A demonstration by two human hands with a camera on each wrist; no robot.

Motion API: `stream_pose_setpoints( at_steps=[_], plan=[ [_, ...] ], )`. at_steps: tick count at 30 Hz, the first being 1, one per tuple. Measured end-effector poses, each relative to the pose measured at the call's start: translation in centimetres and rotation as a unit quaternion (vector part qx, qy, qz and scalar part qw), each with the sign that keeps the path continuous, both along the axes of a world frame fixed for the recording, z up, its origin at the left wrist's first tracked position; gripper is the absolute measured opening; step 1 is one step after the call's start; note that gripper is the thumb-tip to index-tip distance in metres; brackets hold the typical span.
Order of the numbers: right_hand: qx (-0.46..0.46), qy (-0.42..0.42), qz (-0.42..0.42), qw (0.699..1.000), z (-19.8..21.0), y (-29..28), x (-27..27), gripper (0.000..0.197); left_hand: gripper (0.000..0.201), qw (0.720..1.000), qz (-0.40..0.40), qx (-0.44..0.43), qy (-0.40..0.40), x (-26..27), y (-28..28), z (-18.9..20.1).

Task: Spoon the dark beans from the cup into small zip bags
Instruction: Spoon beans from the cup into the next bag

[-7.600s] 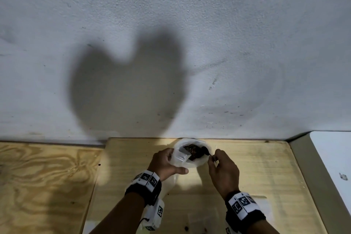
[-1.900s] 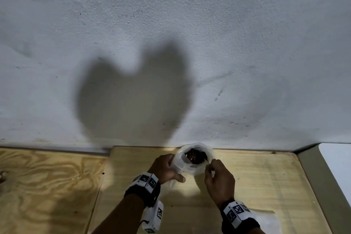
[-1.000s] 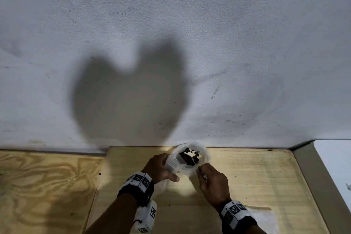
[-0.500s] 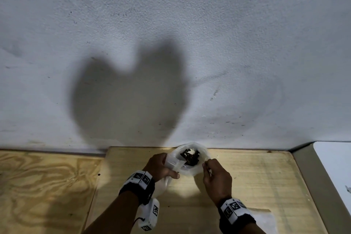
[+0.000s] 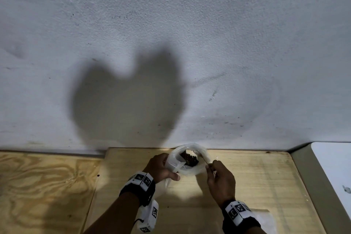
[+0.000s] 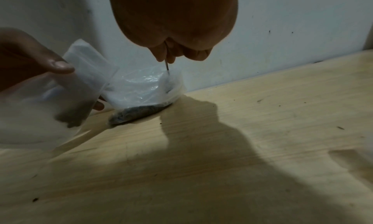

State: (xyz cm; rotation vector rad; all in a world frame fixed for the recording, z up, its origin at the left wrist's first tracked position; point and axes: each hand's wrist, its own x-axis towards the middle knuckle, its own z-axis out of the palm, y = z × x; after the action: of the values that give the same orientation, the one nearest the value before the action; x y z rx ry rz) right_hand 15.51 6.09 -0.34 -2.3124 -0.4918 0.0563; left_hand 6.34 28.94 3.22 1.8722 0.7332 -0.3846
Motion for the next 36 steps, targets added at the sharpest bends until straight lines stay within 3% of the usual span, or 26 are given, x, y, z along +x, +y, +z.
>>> stream_pose_setpoints(
  at_steps=[4,9,13,19,24,30,36],
  plan=[
    [0.064,0.059,-0.037,0.995,0.2,-0.7,-0.3,0.046,0.073,0.999,-0.021,0.025,-0.003,0.0,-0.2,0.0],
    [0.151,0.13,-0.09,0.976,0.6,-0.5,-1.0,0.049,0.08,0.998,-0.041,0.057,-0.008,0.1,-0.4,-0.2],
    [0.151,0.203,-0.128,0.959,1.0,0.2,-1.6,0.044,0.083,0.997,-0.047,0.054,-0.012,0.1,-0.8,-0.4],
    [0.177,0.309,-0.232,0.905,-0.5,2.3,-1.8,0.04,0.09,0.997,-0.055,0.057,-0.014,-0.2,-1.5,-1.0],
    [0.207,0.375,-0.269,0.863,-0.7,4.3,-1.2,0.042,0.09,0.996,-0.069,0.06,-0.007,-0.4,-1.1,-1.0],
    [0.239,0.385,-0.263,0.852,0.3,3.1,0.6,0.047,0.083,0.998,-0.042,0.055,-0.013,-0.1,-0.2,-0.7],
    [0.224,0.349,-0.24,0.878,2.0,0.3,1.7,0.048,0.091,0.998,-0.034,0.05,-0.013,0.3,-0.1,-0.7]
  ],
)
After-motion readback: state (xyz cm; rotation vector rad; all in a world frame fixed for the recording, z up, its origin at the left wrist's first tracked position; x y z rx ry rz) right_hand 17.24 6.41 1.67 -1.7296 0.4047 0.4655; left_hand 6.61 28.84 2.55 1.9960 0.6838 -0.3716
